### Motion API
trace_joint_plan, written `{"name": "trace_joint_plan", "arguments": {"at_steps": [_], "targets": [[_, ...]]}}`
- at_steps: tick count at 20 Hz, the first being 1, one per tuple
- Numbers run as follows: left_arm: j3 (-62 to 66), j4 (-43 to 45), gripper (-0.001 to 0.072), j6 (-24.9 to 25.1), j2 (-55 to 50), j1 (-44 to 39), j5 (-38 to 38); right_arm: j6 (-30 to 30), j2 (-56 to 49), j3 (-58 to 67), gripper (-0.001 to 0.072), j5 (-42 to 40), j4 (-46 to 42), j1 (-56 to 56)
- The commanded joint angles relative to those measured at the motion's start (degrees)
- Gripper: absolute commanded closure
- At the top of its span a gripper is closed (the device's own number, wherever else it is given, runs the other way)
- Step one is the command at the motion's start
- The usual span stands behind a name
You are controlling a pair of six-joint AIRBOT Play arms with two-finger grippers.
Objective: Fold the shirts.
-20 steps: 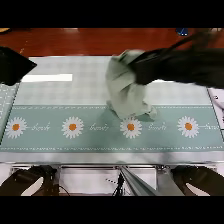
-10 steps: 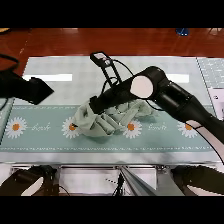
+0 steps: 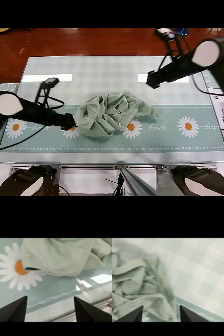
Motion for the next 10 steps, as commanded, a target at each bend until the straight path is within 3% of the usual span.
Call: {"name": "trace_joint_plan", "arguments": {"at_steps": [1, 10], "targets": [[-7.21, -11.63, -0.0005, 3.21, -2.64, -0.02, 7.08, -3.02, 0.61, 0.0, 0.0162, 0.87, 5.03, -11.37], [-7.58, -13.22, -0.0005, 4.66, -13.03, 0.0, 9.66, -6.6, 0.61, 0.0, 0.0178, 2.43, 6.54, -19.23]]}}
